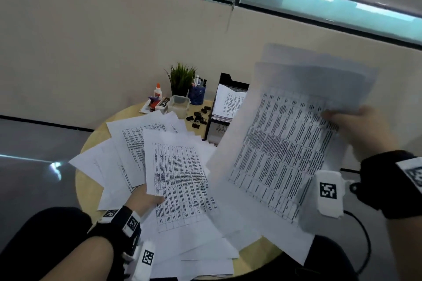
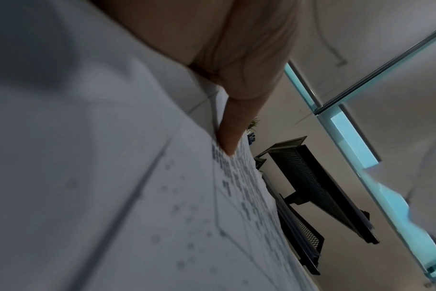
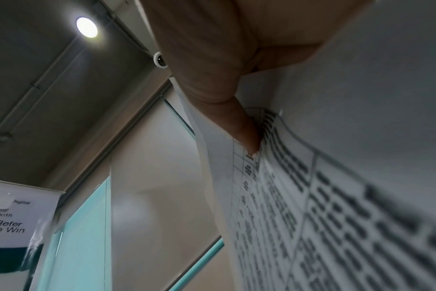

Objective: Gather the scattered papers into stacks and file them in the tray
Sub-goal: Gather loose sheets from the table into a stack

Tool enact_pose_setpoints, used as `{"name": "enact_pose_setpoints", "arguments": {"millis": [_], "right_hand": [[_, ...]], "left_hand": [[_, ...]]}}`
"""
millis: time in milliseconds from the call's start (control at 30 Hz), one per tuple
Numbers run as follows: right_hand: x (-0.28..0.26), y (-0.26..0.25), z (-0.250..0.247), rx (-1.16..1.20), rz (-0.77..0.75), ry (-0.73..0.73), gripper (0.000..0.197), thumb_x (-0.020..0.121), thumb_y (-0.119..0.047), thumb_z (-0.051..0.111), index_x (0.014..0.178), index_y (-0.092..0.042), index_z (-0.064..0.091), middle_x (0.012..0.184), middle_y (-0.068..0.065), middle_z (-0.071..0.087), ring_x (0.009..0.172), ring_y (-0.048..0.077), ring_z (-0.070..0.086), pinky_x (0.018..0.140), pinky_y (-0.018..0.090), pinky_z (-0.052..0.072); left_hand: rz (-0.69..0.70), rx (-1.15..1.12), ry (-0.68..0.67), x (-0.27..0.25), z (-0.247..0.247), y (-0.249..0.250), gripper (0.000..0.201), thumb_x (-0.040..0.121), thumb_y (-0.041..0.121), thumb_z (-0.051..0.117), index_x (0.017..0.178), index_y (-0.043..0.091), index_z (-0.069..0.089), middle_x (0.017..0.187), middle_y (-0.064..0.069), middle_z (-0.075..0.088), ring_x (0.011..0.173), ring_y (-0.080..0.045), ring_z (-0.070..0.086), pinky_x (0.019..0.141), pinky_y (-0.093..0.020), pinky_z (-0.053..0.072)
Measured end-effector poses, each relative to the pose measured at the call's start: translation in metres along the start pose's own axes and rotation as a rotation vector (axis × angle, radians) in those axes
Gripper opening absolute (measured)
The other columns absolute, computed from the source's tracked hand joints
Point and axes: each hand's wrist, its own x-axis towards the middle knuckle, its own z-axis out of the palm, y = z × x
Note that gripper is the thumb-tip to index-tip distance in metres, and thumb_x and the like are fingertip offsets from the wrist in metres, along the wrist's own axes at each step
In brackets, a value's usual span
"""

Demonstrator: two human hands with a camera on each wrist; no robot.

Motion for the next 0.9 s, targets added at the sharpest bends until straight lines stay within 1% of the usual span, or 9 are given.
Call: {"name": "enact_pose_setpoints", "arguments": {"millis": [67, 233, 300, 400, 500, 600, 667, 800, 900], "right_hand": [[0.003, 0.001, 0.01, 0.037, -0.022, -0.087, 0.018, 0.082, 0.001, 0.066, 0.072, -0.014, 0.066, 0.051, -0.012, 0.065, 0.051, -0.001, 0.058, 0.069, 0.031, 0.045], [-0.013, 0.042, 0.07, -0.084, 0.111, -0.416, 0.02, 0.079, -0.004, 0.072, 0.062, -0.011, 0.065, 0.063, 0.007, 0.061, 0.059, 0.02, 0.054, 0.066, 0.03, 0.041], [-0.019, 0.068, 0.099, -0.131, 0.167, -0.506, 0.013, 0.072, -0.014, 0.078, 0.066, -0.013, 0.066, 0.068, 0.007, 0.065, 0.065, 0.023, 0.059, 0.07, 0.031, 0.048], [-0.024, 0.099, 0.135, -0.137, 0.264, -0.553, 0.01, 0.078, -0.012, 0.075, 0.081, -0.008, 0.066, 0.076, 0.008, 0.066, 0.072, 0.024, 0.061, 0.075, 0.035, 0.051], [-0.026, 0.12, 0.158, -0.072, 0.313, -0.52, 0.03, 0.086, -0.016, 0.068, 0.113, -0.002, 0.064, 0.1, 0.009, 0.069, 0.09, 0.028, 0.065, 0.087, 0.045, 0.053], [-0.029, 0.14, 0.166, -0.111, 0.504, -0.495, 0.053, 0.088, -0.02, 0.067, 0.134, -0.004, 0.046, 0.125, 0.015, 0.056, 0.108, 0.033, 0.057, 0.083, 0.042, 0.051], [-0.037, 0.154, 0.168, -0.227, 0.61, -0.576, 0.057, 0.086, -0.021, 0.069, 0.134, -0.005, 0.043, 0.13, 0.016, 0.051, 0.112, 0.032, 0.054, 0.085, 0.042, 0.051], [-0.052, 0.172, 0.17, -0.354, 0.576, -0.605, 0.024, 0.082, -0.019, 0.071, 0.089, -0.005, 0.052, 0.102, 0.014, 0.055, 0.095, 0.029, 0.056, 0.085, 0.042, 0.051], [-0.062, 0.17, 0.174, -0.09, 0.679, -0.586, 0.051, 0.082, -0.013, 0.071, 0.126, -0.002, 0.048, 0.125, 0.019, 0.051, 0.108, 0.033, 0.055, 0.083, 0.044, 0.054]], "left_hand": [[-0.004, -0.02, -0.01, -0.002, 0.001, 0.002, 0.051, 0.086, 0.005, 0.065, 0.133, 0.0, 0.046, 0.133, -0.017, 0.053, 0.111, -0.025, 0.053, 0.099, -0.033, 0.036], [-0.017, -0.119, 0.015, -0.003, 0.005, 0.009, 0.054, 0.097, 0.027, 0.047, 0.143, 0.002, 0.033, 0.148, -0.015, 0.037, 0.135, -0.029, 0.036, 0.111, -0.038, 0.026], [-0.03, -0.128, 0.01, -0.002, 0.005, 0.009, 0.054, 0.097, 0.031, 0.046, 0.143, 0.005, 0.034, 0.147, -0.013, 0.039, 0.135, -0.028, 0.037, 0.111, -0.037, 0.026], [-0.044, -0.123, 0.022, -0.002, 0.004, 0.01, 0.056, 0.096, 0.033, 0.048, 0.142, 0.004, 0.035, 0.146, -0.011, 0.04, 0.135, -0.026, 0.037, 0.109, -0.034, 0.027], [-0.044, -0.133, 0.039, 0.004, 0.005, 0.008, 0.055, 0.098, 0.028, 0.047, 0.143, -0.001, 0.032, 0.148, -0.013, 0.036, 0.136, -0.027, 0.035, 0.109, -0.032, 0.027], [-0.037, -0.138, 0.059, 0.005, 0.006, 0.007, 0.05, 0.099, 0.023, 0.045, 0.141, -0.002, 0.034, 0.147, -0.014, 0.038, 0.135, -0.026, 0.037, 0.108, -0.029, 0.027], [-0.045, -0.159, 0.067, 0.009, 0.005, 0.004, 0.048, 0.099, 0.022, 0.046, 0.14, -0.001, 0.037, 0.143, -0.012, 0.043, 0.133, -0.025, 0.04, 0.106, -0.028, 0.028], [-0.08, -0.262, -0.01, 0.016, 0.006, 0.002, 0.054, 0.087, 0.019, 0.066, 0.134, 0.002, 0.046, 0.132, -0.009, 0.054, 0.115, -0.02, 0.051, 0.1, -0.029, 0.034], [-0.068, -0.222, -0.087, 0.018, 0.009, -0.001, 0.057, 0.075, 0.018, 0.078, 0.125, 0.006, 0.054, 0.119, -0.005, 0.062, 0.107, -0.02, 0.057, 0.099, -0.031, 0.039]]}}
